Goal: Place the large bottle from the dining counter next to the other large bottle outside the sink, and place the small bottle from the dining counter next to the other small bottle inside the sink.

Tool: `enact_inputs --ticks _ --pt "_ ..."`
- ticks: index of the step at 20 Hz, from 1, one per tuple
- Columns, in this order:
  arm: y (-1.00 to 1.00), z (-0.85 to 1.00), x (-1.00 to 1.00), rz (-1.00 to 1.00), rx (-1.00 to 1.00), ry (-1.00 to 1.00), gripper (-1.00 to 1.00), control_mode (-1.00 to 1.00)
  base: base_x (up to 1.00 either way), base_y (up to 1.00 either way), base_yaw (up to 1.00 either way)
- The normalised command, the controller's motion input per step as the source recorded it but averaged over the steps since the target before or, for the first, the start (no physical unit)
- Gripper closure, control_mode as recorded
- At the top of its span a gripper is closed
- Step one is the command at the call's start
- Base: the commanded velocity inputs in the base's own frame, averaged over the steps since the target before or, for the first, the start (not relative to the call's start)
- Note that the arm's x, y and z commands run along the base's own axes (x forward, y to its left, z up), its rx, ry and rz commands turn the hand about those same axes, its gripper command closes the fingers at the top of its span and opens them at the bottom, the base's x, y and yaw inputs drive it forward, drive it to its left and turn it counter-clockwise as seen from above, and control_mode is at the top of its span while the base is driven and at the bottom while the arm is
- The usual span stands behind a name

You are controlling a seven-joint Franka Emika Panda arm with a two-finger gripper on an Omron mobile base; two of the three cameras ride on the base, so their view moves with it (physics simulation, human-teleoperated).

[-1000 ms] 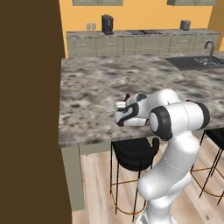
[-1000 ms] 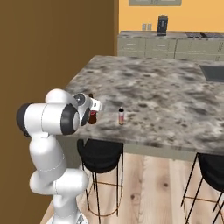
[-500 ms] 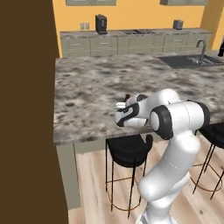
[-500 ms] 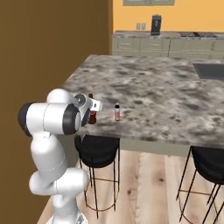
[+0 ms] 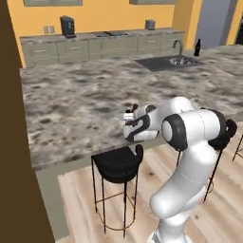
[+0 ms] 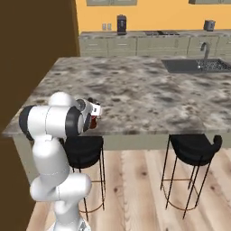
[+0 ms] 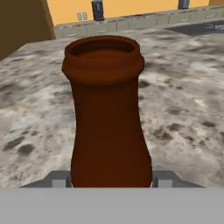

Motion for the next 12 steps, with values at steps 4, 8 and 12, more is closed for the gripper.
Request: enact_inputs --ticks 4,8,12 --pt "0.00 0.00 0.00 0.00 0.00 0.00 1.00 1.00 0.09 -0.06 -0.51" --pt "0.00 0.00 0.00 0.00 0.00 0.00 1.00 1.00 0.62 -0.18 -0.44" --pt "0.00 0.00 0.00 0.00 0.00 0.00 1.00 1.00 0.89 -0.30 -0.42"
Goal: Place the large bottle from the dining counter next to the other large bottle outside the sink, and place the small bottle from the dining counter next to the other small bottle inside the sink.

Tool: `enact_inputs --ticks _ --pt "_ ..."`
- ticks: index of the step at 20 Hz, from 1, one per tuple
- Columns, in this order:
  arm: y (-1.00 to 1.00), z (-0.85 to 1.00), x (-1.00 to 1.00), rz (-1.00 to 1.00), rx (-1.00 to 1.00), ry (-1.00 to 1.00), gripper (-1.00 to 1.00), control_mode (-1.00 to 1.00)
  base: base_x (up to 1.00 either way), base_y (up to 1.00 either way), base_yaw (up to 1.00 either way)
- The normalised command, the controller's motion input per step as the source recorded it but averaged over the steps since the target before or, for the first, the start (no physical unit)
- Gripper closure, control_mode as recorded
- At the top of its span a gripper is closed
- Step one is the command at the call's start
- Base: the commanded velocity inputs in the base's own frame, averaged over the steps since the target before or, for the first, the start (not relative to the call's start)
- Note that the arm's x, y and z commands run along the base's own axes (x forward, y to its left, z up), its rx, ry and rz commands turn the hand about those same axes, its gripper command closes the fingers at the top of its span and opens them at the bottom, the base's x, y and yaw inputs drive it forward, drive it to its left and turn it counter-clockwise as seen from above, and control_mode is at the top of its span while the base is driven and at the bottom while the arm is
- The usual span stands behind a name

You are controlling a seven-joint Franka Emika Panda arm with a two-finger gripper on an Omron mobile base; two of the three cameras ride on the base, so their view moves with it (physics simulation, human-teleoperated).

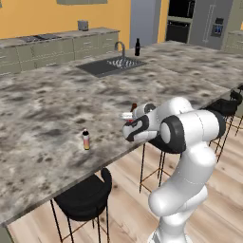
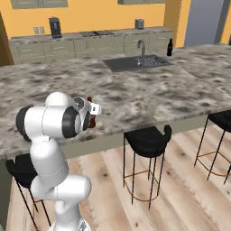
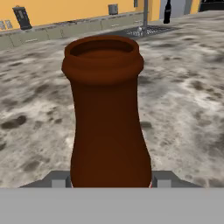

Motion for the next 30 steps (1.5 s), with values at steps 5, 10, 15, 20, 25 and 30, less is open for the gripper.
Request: enact_inputs --ticks 5,10,15,20,25,30 --pt "0.00 0.00 0.00 0.00 0.00 0.00 1.00 1.00 0.63 -0.35 -0.43" --pt "0.00 0.00 0.00 0.00 0.00 0.00 1.00 1.00 0.14 -0.34 -0.50" --pt "0.00 0.00 0.00 0.00 0.00 0.00 1.00 1.00 0.10 -0.46 -0.47" --pt "0.00 0.00 0.00 0.00 0.00 0.00 1.00 1.00 0.30 -0.54 -0.47" --pt "0.00 0.00 0.00 0.00 0.00 0.00 1.00 1.00 0.72 -0.59 -0.44" --pt "0.00 0.00 0.00 0.00 0.00 0.00 1.00 1.00 0.96 -0.69 -0.38"
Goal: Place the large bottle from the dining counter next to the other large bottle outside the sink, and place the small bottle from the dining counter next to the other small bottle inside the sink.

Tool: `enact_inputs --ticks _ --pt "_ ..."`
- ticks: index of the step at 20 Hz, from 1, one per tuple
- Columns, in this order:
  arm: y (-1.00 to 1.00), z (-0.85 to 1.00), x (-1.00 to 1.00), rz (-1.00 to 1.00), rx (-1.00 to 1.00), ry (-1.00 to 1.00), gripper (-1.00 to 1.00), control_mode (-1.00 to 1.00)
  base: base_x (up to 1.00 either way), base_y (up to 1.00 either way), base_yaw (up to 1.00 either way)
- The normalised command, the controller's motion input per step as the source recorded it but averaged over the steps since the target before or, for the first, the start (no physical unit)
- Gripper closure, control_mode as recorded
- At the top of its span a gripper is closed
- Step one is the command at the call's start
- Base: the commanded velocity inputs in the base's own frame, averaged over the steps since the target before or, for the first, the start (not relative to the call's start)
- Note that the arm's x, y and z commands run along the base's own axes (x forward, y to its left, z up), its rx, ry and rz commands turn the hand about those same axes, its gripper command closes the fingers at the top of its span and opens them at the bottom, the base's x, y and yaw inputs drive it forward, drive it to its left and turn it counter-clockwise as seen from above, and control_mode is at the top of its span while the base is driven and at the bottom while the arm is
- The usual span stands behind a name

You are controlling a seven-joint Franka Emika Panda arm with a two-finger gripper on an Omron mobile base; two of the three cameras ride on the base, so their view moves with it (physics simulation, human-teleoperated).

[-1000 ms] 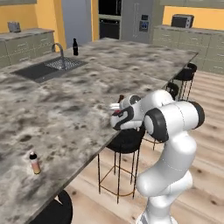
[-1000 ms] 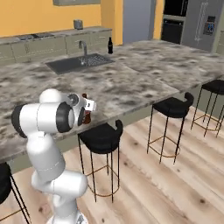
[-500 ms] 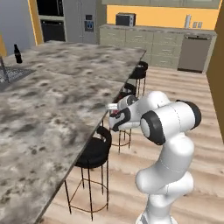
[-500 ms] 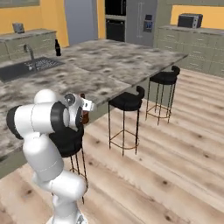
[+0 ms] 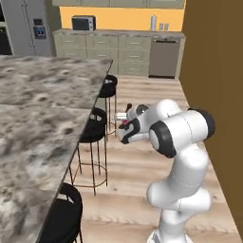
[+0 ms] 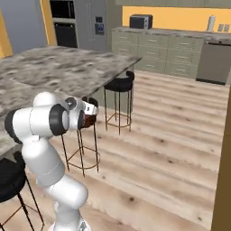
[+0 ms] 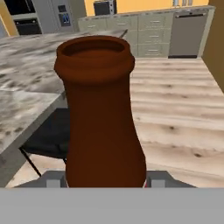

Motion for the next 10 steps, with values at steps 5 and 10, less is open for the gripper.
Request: enact_inputs --ticks 5,10 --pt "0.00 0.00 0.00 0.00 0.00 0.00 1.00 1.00 1.00 -0.55 -0.32" --pt "0.00 0.00 0.00 0.00 0.00 0.00 1.00 1.00 1.00 -0.38 -0.26"
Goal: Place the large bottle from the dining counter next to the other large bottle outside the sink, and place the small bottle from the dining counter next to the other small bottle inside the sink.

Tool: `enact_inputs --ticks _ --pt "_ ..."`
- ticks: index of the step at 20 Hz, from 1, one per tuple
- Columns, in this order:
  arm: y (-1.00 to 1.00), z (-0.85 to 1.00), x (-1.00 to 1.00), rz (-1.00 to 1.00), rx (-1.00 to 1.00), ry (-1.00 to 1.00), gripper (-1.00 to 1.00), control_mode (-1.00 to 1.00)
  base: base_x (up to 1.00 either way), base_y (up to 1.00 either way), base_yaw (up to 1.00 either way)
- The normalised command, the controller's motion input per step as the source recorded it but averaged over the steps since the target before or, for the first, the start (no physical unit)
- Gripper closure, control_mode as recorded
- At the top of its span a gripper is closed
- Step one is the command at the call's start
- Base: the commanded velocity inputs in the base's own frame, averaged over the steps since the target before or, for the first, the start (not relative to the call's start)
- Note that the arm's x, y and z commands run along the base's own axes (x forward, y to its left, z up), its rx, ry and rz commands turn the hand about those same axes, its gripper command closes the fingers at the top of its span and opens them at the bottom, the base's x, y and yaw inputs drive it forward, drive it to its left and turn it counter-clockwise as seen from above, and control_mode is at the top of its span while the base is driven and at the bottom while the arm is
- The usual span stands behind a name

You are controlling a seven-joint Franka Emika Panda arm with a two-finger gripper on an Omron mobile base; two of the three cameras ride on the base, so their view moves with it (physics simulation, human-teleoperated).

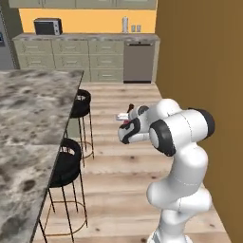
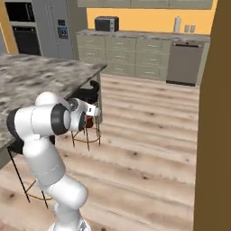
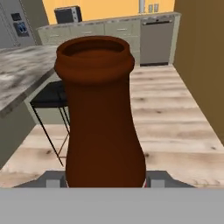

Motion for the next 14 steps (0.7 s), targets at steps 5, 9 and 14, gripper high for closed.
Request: enact_inputs --ticks 5,9,14 --pt "0.00 0.00 0.00 0.00 0.00 0.00 1.00 1.00 1.00 -0.18 -0.23" --pt "0.00 0.00 0.00 0.00 0.00 0.00 1.00 1.00 1.00 -0.01 -0.19" --pt "0.00 0.00 0.00 0.00 0.00 0.00 1.00 1.00 1.00 0.00 -0.16"
